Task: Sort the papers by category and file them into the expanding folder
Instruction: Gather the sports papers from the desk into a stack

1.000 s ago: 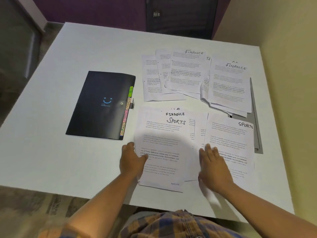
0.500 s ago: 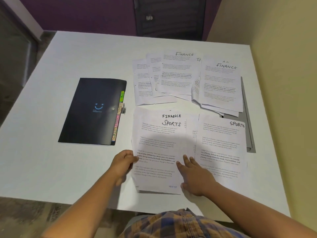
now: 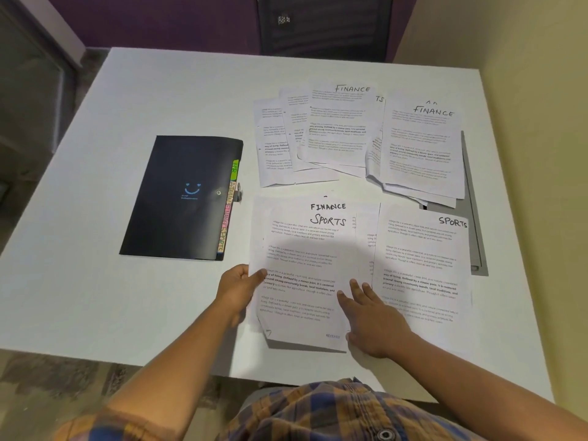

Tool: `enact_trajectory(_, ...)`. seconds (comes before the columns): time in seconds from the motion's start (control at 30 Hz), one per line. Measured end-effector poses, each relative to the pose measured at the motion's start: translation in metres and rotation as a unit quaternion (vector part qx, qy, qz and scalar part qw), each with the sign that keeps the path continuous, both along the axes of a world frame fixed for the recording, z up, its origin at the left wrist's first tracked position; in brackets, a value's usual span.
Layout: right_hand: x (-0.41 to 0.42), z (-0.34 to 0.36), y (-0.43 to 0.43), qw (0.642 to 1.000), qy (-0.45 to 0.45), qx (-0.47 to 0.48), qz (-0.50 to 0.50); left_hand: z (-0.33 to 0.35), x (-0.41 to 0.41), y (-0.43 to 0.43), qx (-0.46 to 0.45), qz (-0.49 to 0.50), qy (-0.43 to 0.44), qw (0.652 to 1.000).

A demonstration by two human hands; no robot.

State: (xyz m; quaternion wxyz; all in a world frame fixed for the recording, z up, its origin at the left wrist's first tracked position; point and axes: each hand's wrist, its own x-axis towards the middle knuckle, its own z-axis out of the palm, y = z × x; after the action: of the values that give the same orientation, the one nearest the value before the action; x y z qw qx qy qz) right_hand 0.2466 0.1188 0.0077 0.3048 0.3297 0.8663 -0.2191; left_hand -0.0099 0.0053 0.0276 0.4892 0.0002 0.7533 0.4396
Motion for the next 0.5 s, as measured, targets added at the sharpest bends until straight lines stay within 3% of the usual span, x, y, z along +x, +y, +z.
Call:
enact_trajectory(0.27, -0.001, 0.002, -0.002, 1.000, -0.006, 0.000, 0.002, -0.023, -0.007, -0.022, -0.085, -0.106, 0.151, 0.979)
enact_trajectory(0.4, -0.002, 0.003, -0.001, 1.000, -0.007, -0.005, 0.003, -0.019, 0.011, -0.024, -0.129, -0.169, 0.327, 0.921)
enact_trajectory(0.5, -0.002, 0.003, -0.001, 1.000, -0.008, -0.006, 0.002, -0.015, 0.021, -0.024, -0.183, -0.228, 0.350, 0.890)
